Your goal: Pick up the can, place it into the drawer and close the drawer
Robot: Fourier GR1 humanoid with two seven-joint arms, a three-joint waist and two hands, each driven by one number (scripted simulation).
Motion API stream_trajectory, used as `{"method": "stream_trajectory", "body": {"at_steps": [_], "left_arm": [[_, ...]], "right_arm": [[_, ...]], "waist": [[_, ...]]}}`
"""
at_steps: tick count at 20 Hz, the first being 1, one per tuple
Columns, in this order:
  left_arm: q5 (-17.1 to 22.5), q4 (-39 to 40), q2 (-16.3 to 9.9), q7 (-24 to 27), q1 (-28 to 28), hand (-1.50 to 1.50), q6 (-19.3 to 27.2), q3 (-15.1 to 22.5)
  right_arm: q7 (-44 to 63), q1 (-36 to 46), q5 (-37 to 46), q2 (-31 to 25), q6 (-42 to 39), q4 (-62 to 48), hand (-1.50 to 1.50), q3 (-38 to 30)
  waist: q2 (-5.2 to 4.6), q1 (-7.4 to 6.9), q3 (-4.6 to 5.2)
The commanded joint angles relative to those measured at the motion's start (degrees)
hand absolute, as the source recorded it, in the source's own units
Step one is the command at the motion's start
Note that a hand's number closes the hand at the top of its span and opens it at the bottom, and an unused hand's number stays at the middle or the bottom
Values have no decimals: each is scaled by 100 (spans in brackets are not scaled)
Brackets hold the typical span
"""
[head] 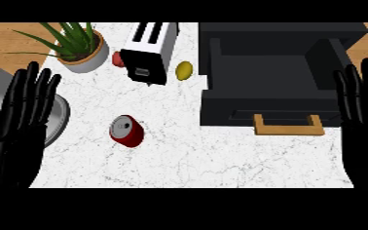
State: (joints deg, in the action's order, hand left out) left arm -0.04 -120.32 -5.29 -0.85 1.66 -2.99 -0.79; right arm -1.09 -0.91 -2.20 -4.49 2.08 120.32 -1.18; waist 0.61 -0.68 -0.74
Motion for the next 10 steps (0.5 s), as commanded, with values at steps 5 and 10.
{"method": "stream_trajectory", "body": {"at_steps": [5,10], "left_arm": [[-1489,-800,516,-165,783,-150,1694,1012],[-1163,-527,525,-1476,1547,-150,2939,935]], "right_arm": [[-64,185,-61,-156,-184,-309,-150,-144],[1138,-332,8,-92,202,-319,-150,-269]], "waist": [[-51,24,68],[-52,26,70]]}}
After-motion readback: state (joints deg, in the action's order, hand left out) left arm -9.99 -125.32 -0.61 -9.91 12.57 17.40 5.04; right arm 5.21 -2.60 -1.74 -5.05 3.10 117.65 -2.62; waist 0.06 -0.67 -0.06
